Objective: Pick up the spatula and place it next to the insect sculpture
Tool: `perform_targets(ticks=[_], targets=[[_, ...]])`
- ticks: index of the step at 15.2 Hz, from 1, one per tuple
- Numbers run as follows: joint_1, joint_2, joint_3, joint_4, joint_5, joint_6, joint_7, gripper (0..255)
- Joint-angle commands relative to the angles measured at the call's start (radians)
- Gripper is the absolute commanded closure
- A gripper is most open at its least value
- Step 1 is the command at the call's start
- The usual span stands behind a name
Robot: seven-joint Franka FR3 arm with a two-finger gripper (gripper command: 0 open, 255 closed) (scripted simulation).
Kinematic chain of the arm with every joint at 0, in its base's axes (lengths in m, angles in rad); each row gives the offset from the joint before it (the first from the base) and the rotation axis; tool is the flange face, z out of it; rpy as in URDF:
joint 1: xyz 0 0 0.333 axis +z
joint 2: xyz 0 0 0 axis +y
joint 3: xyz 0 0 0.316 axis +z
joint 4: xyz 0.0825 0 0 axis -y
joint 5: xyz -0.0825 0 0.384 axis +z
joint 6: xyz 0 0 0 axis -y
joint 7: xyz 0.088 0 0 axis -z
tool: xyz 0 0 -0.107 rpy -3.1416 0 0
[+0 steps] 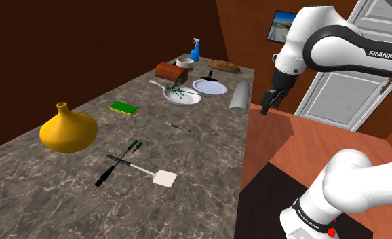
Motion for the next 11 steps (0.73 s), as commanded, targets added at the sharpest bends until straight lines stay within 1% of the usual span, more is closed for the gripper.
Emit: perform_targets(ticks=[1,6,11], targets=[[0.0,0.0,0.0,0.0,0.0,0.0,0.0,0],[0.047,0.127,0.056,0.011,0.044,0.117,0.029,0],[0.088,0.267,0.113,0.049,0.076,0.225,0.054,0]])
